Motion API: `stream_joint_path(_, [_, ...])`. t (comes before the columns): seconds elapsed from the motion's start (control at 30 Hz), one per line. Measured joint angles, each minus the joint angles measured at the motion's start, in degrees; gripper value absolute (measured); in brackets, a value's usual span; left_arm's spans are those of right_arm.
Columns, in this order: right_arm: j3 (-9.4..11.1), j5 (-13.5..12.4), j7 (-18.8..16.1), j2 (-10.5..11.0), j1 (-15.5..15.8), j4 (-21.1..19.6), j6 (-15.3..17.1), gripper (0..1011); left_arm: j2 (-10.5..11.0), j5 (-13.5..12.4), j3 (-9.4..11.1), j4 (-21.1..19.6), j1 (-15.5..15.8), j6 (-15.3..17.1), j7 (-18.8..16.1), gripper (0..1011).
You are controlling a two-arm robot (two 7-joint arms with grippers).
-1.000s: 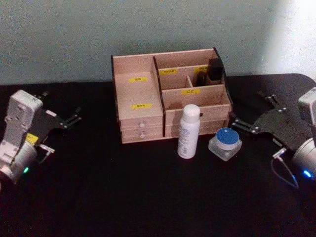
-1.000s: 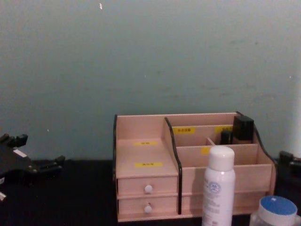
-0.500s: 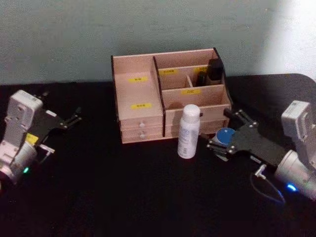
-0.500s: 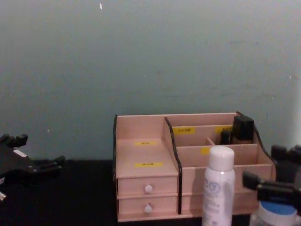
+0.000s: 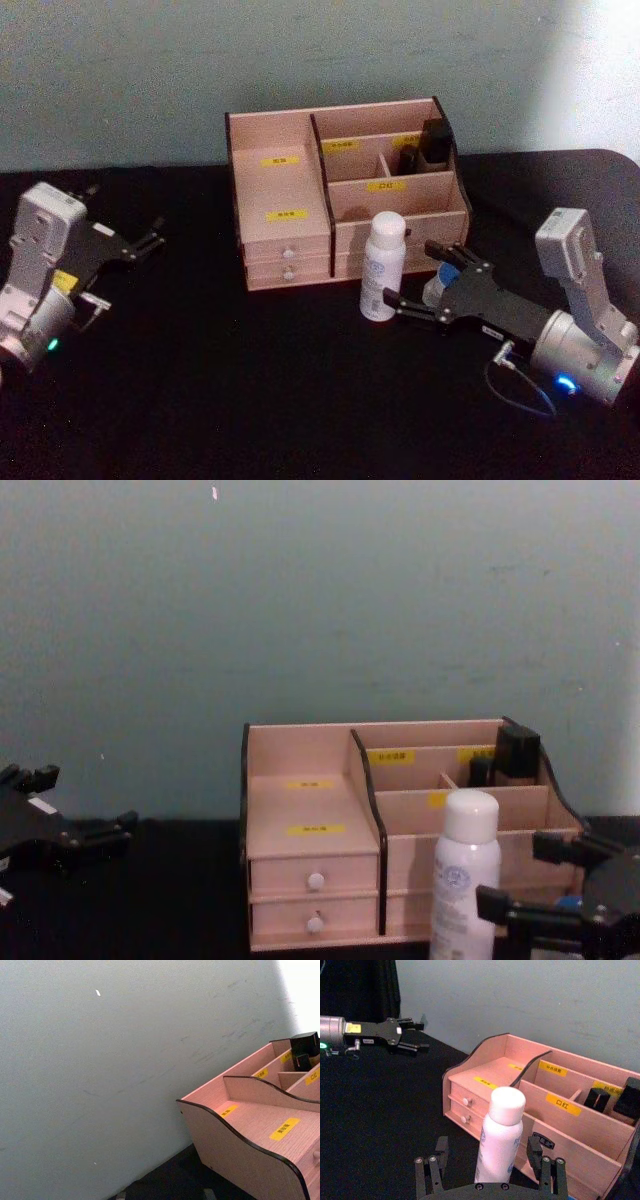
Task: Pick up the facial cleanser and watermelon frost from the table and place them into the tiered storage box.
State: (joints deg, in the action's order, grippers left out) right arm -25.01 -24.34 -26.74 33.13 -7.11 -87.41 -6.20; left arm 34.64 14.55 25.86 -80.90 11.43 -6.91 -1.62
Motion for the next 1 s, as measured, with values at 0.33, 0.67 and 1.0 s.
stream_joint_path(0.33, [0.0,1.1,-1.3,-2.4,-1.8,3.3,1.5,1002,0.0,0.0,0.0,0.0,0.0,0.0,0.0,1001])
stream_joint_path(0.67, [0.6,1.8,-2.0,-5.0,-3.6,6.0,2.9,1002,0.0,0.0,0.0,0.0,0.0,0.0,0.0,1001])
stream_joint_path(1.0, [1.0,2.1,-2.3,-7.4,-5.2,8.5,3.9,1002,0.0,0.0,0.0,0.0,0.0,0.0,0.0,1001])
